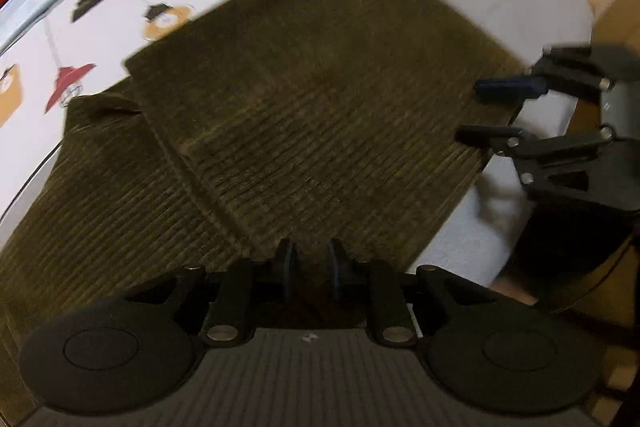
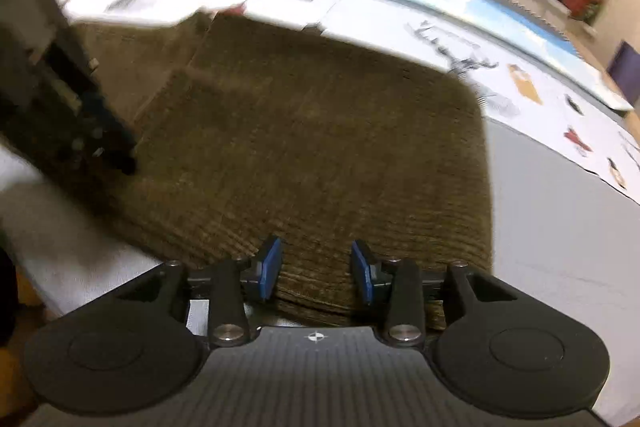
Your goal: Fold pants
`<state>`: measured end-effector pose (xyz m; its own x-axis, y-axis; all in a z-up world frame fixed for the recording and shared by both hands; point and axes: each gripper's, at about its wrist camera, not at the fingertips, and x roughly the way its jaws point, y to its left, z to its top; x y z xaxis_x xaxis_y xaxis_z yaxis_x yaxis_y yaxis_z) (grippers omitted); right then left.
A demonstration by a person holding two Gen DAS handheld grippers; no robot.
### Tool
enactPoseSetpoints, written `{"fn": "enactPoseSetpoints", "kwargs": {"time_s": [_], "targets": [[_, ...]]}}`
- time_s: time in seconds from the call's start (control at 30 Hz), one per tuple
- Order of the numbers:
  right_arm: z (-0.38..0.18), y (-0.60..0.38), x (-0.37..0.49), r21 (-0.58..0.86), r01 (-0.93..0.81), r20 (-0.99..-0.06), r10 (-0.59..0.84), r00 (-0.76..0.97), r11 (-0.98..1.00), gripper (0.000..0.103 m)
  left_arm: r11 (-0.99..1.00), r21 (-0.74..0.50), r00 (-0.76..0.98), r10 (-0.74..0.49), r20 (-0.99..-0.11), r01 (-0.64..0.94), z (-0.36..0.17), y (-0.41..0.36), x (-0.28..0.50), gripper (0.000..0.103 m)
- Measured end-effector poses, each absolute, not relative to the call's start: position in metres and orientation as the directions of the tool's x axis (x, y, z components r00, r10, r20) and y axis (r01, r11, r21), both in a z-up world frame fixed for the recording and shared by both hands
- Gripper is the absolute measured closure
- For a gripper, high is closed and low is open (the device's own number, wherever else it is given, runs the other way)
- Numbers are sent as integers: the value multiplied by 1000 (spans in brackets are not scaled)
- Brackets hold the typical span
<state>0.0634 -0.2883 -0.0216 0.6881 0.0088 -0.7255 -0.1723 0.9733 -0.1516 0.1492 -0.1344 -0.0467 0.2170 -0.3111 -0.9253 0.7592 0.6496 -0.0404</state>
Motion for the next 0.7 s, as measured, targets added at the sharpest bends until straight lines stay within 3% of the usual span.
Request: {"fn": "enactPoseSetpoints", "kwargs": {"time_s": [0.1,0.2,0.3,0.5,0.57,0.7], "targets": [[-15,-290,61,-111,-152,-682,36,731,982,62,633,-71,187,-333,-924,771,-54,-125,139,82],[-37,-279,67,-149,-196,-742,21,670,969,62,667,-98,191,-346,-918,738,-53,-120,142,82],[-25,-273,65,-188,-188,-726,-8,687,964,62,717,-45,288,-337,-896,696,-37,-110,135,80],[36,-274,56,-142,-170,-633,43,773,975,60,828,-51,444,-350,-825,559,11,-83,112,56],[61,-276,48,-125,-193,-588,84,805,973,50,852,-64,494,-360,-792,519,28,-75,98,47],[75,-282,34,-122,-224,-514,132,848,967,43,886,-71,581,-359,-731,459,54,-65,73,39]]}}
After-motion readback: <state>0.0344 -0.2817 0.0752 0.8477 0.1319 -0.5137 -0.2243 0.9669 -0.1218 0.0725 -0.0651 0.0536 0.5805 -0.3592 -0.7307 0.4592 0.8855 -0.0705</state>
